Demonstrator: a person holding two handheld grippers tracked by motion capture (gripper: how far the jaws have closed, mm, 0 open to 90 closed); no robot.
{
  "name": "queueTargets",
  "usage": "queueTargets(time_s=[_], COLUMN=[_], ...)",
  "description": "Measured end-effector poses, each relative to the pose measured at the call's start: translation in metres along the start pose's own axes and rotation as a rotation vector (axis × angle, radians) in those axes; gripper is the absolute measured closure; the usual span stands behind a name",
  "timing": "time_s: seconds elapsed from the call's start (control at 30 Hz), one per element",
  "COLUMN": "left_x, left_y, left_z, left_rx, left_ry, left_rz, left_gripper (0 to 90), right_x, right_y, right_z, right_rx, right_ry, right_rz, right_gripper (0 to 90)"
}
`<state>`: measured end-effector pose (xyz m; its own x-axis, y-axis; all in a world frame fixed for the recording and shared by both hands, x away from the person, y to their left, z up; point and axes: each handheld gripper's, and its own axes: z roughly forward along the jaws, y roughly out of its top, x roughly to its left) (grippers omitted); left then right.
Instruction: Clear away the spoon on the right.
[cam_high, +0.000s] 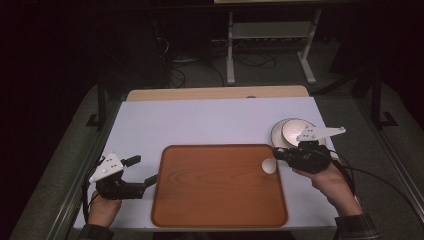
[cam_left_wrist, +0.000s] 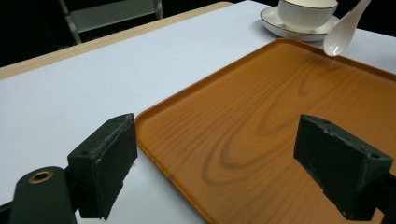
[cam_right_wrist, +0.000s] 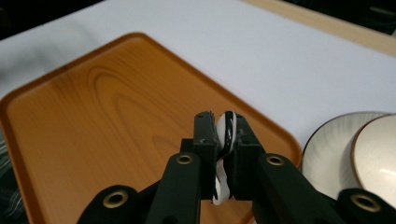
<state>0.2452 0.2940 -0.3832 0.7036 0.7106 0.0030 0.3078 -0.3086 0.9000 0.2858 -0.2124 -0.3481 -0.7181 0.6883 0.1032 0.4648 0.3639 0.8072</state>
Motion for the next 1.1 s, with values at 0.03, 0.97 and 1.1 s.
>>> queueTargets(time_s=[0.03, 0.97, 1.1], left_x=[0.000, -0.001, -0.001], left_y=[0.000, 0.000, 0.000], left_z=[0.000, 0.003, 0.003], left_rx=[-0.001, 0.006, 0.007], left_ry=[-0.002, -0.010, -0.010], left_rz=[0.003, 0.004, 0.006], left_gripper=[12.9, 12.9, 12.9], right_x=[0.000, -0.004, -0.005], right_y=[0.000, 0.007, 0.009], right_z=[0.000, 0.039, 0.049], right_rx=[0.000, 0.113, 0.104], right_ry=[0.000, 0.021, 0.043], right_rz=[0.000, -0.043, -0.047], right_gripper=[82.9, 83.3, 83.7])
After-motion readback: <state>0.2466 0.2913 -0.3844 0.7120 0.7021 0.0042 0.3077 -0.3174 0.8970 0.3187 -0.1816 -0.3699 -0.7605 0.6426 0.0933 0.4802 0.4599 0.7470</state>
